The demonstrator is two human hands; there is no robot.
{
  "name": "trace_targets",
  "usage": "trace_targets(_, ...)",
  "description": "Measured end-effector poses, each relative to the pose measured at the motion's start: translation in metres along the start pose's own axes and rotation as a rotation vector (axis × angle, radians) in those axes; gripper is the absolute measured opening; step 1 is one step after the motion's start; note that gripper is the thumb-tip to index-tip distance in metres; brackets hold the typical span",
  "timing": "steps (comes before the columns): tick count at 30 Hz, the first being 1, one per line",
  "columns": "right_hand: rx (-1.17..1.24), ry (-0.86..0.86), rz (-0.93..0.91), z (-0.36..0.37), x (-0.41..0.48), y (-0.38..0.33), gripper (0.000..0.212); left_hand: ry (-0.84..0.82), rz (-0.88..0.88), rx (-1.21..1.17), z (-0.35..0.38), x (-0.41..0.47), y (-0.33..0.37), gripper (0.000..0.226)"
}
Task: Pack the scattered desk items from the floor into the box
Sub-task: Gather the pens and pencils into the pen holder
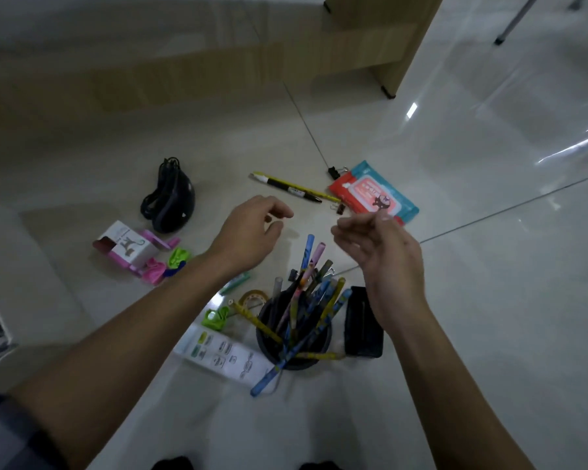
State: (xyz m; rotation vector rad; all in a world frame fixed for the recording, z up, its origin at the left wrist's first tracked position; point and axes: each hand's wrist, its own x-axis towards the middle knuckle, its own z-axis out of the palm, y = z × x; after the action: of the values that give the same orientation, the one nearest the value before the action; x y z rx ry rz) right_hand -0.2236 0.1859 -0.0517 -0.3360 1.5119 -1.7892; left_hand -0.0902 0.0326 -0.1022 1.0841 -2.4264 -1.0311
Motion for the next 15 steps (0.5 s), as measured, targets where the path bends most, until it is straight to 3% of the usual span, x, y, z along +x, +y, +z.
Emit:
trace_targets(3, -0.207, 0.050, 0.216, -0.006, 0.024, 0.034, 0.029, -0.046, 0.145, 0.201, 0.009, 0.037, 0.003, 0.029)
trace_targets(7, -0.242, 0.010, 0.295, 0.004, 0.033, 0.070, 0.023, -0.120, 0.235, 0.443, 0.029, 0.068, -0.005, 0.043)
trace_targets(11, -0.154, 0.050, 0.318, 0.008, 0.040, 0.080, 0.020, -0.011, 0.205, 0.646, 0.039, 0.064, -0.020, 0.026)
trace_targets(13, -0.072, 0.070, 0.337, 0.007, 0.043, 0.080, 0.017, -0.019, 0.188, 0.612, 0.039, 0.059, -0.020, 0.026)
trace_targets(15, 0.024, 0.071, 0.352, 0.009, 0.044, 0.078, 0.014, -0.070, 0.155, 0.305, 0.036, 0.052, -0.013, 0.022)
